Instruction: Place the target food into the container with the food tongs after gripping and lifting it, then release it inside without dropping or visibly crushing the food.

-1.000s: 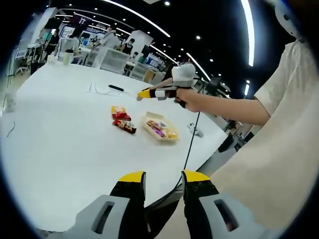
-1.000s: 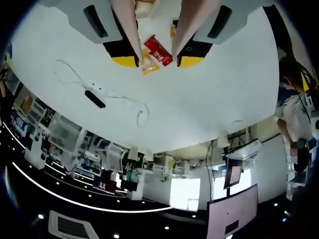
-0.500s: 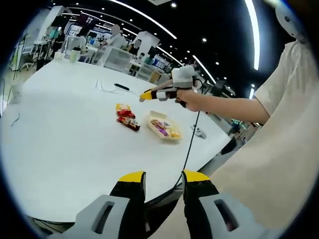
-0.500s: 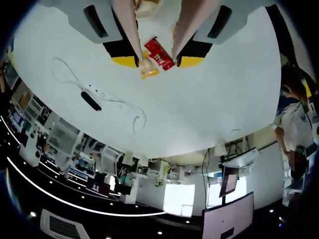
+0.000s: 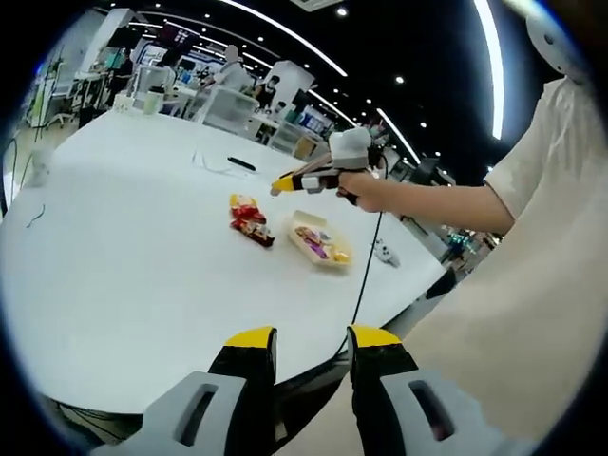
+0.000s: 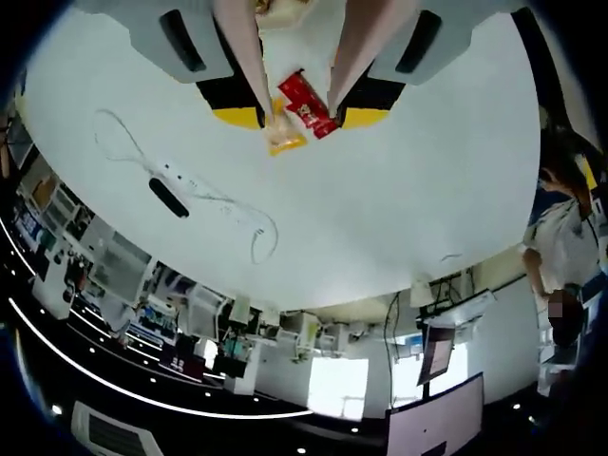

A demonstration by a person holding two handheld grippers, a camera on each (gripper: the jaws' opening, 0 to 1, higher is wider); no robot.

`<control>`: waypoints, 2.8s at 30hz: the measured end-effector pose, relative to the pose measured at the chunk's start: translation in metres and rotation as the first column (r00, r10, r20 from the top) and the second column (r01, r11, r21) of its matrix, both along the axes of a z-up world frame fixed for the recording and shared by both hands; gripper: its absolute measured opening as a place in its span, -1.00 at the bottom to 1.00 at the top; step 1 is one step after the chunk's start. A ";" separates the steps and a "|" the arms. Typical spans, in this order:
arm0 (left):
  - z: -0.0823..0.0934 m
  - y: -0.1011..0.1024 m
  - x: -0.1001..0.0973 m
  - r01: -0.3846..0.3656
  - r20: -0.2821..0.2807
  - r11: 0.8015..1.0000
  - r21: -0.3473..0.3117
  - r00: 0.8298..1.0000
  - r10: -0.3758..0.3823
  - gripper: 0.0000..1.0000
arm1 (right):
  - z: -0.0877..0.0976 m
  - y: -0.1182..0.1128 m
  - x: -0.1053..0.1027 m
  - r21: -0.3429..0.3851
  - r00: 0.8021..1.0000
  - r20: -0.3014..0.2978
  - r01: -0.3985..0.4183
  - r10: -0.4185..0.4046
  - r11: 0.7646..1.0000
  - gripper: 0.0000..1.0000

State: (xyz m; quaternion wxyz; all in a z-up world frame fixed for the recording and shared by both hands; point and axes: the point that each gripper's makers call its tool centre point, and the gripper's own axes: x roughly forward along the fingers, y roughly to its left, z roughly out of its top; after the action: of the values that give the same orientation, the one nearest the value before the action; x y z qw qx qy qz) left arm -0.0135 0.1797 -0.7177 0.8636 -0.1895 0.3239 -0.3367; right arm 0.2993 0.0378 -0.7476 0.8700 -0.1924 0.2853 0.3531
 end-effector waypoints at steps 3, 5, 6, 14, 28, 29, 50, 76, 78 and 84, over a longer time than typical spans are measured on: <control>-0.001 0.001 -0.002 -0.011 -0.009 1.000 -0.004 1.000 0.011 -0.43 | -0.005 -0.003 0.004 -0.008 1.000 -0.006 0.005 -0.005 1.000 -0.40; -0.002 0.001 -0.003 -0.011 -0.015 1.000 -0.007 1.000 0.011 -0.43 | -0.007 -0.003 0.006 -0.016 1.000 -0.009 0.004 -0.004 1.000 -0.40; -0.003 0.001 -0.003 -0.012 -0.017 1.000 -0.007 1.000 0.012 -0.43 | -0.009 -0.003 0.007 -0.019 1.000 -0.011 0.004 -0.004 1.000 -0.40; -0.006 0.003 0.002 -0.034 -0.027 0.999 -0.019 0.999 0.033 -0.42 | -0.016 0.000 0.011 -0.036 1.000 -0.016 0.001 -0.001 0.999 -0.40; -0.014 0.005 -0.001 -0.043 -0.054 0.999 -0.027 0.998 0.041 -0.42 | -0.035 0.007 0.033 -0.071 1.000 -0.009 -0.002 0.002 0.998 -0.40; -0.015 0.005 -0.001 -0.043 -0.059 0.999 -0.026 0.997 0.041 -0.42 | -0.037 0.007 0.034 -0.081 1.000 -0.007 -0.004 0.004 0.997 -0.40; -0.025 0.002 -0.003 -0.037 -0.100 0.999 -0.031 0.994 0.034 -0.42 | -0.059 0.010 0.057 -0.139 1.000 -0.007 -0.025 0.025 0.990 -0.40; -0.034 0.000 0.004 -0.018 -0.130 0.999 -0.048 0.992 0.011 -0.42 | -0.081 0.017 0.065 -0.151 0.985 -0.119 -0.138 0.121 0.979 -0.40; -0.035 0.000 0.004 -0.017 -0.133 0.999 -0.050 0.991 0.011 -0.42 | -0.082 0.017 0.066 -0.153 0.985 -0.120 -0.140 0.122 0.978 -0.40; -0.037 0.002 0.008 -0.011 -0.139 0.999 -0.052 0.990 0.003 -0.42 | -0.087 0.019 0.067 -0.163 0.981 -0.136 -0.161 0.139 0.974 -0.39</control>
State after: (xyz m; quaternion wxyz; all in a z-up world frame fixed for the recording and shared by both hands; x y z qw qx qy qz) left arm -0.0060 0.1815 -0.7546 0.8348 -0.2363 0.3736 -0.3281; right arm 0.3663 0.0568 -0.8342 0.8015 -0.2659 0.3529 0.4029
